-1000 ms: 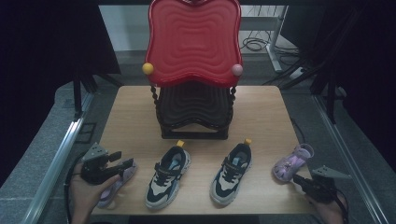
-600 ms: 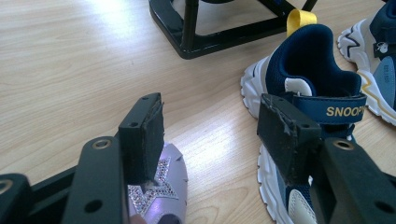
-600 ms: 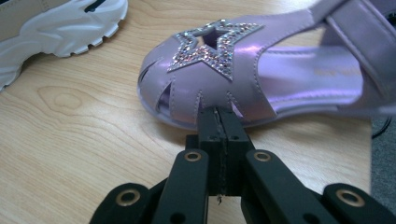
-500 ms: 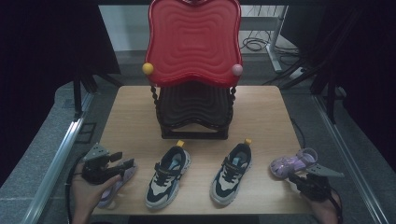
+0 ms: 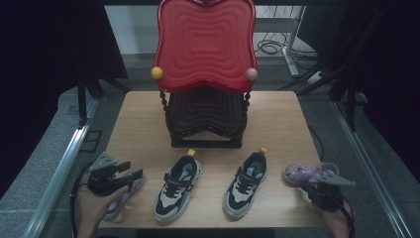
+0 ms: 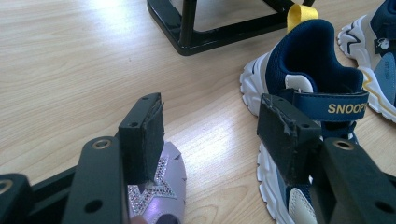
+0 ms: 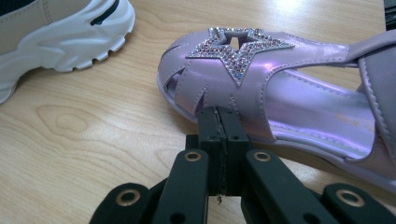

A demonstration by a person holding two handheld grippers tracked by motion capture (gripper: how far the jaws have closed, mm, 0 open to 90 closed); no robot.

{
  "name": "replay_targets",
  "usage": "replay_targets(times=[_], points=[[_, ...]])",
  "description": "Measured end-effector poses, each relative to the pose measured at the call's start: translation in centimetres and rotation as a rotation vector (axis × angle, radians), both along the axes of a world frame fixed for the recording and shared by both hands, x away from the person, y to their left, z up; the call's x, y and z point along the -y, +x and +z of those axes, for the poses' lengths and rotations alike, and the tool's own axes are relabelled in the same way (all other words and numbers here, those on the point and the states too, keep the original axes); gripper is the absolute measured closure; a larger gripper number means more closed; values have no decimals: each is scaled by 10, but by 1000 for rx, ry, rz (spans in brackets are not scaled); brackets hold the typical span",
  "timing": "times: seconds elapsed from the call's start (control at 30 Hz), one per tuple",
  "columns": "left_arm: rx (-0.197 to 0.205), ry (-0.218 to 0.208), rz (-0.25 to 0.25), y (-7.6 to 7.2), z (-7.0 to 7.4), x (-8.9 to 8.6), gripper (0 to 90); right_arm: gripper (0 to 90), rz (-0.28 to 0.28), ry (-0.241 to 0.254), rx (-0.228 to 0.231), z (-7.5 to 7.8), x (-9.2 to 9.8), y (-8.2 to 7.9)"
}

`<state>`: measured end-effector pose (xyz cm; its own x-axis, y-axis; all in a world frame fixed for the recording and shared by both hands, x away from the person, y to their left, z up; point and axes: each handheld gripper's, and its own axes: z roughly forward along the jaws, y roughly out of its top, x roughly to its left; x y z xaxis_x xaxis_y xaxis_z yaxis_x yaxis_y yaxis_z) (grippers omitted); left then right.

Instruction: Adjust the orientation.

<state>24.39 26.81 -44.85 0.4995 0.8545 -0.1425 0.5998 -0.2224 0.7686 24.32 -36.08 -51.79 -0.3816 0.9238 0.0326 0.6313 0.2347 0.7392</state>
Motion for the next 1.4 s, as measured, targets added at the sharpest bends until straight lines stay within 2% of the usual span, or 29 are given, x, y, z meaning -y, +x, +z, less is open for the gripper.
replay_targets(times=[0.5,0.83,1.4], points=[[-4,0,-4,1,-1,1,414,900,-51,0,27,1,-16,6],[-16,4,-10,3,-4,3,414,900,-78,-52,40,-2,-36,18],[-18,7,-12,3,-6,4,414,900,-138,-86,77,-8,-64,35]])
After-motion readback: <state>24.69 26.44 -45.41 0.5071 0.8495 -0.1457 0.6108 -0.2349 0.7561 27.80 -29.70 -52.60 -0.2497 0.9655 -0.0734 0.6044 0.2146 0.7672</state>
